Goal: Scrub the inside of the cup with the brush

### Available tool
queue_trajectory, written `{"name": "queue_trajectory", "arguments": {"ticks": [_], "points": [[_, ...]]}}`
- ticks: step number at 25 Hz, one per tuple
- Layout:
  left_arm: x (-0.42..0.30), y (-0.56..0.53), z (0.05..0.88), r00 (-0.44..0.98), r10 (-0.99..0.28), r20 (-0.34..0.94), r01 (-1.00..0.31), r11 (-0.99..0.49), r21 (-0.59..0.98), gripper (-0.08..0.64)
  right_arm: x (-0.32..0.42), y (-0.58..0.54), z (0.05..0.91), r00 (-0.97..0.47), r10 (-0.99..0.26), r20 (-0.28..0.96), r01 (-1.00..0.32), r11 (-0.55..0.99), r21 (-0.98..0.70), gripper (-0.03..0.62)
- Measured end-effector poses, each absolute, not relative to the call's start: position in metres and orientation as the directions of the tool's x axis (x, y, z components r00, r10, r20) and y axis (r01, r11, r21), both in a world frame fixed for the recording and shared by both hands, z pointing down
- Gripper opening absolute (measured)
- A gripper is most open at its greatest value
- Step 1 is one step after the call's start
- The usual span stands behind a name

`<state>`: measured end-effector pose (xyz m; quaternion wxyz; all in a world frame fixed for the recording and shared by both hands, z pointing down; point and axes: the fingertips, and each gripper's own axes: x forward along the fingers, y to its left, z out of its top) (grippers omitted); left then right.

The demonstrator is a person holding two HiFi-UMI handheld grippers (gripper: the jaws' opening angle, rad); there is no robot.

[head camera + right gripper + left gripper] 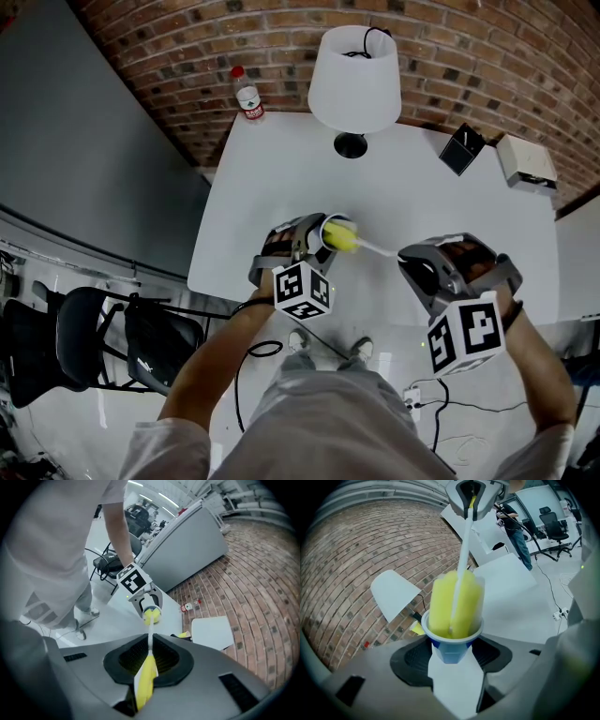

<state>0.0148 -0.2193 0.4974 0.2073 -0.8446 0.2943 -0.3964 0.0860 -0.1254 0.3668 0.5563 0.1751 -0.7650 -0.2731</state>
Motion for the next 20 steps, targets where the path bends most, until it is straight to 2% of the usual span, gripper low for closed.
{"name": "queue_trajectory", "arguments": {"ticks": [11,16,20], "points": [[0.017,-0.221,0.494,0.507,-0.681,0.529,-0.343,-0.722,-0.601,0.276,0.09,-0.134,0.372,-0.358,-0.483,0.799,-0.344,0.864,0.368,0.026],[0.016,-0.222,0.494,0.493,-0.694,0.524,-0.332,-0.708,-0.624,0.276,0.094,-0.136,0.379,-0.439,-0.4,0.805,-0.575,0.813,0.091,0.026],[0.014,-0.223,0.494,0.483,-0.701,0.525,-0.328,-0.701,-0.634,0.276,0.1,-0.139,0.384,-0.551,-0.333,0.765,-0.711,0.668,-0.221,0.026]]}}
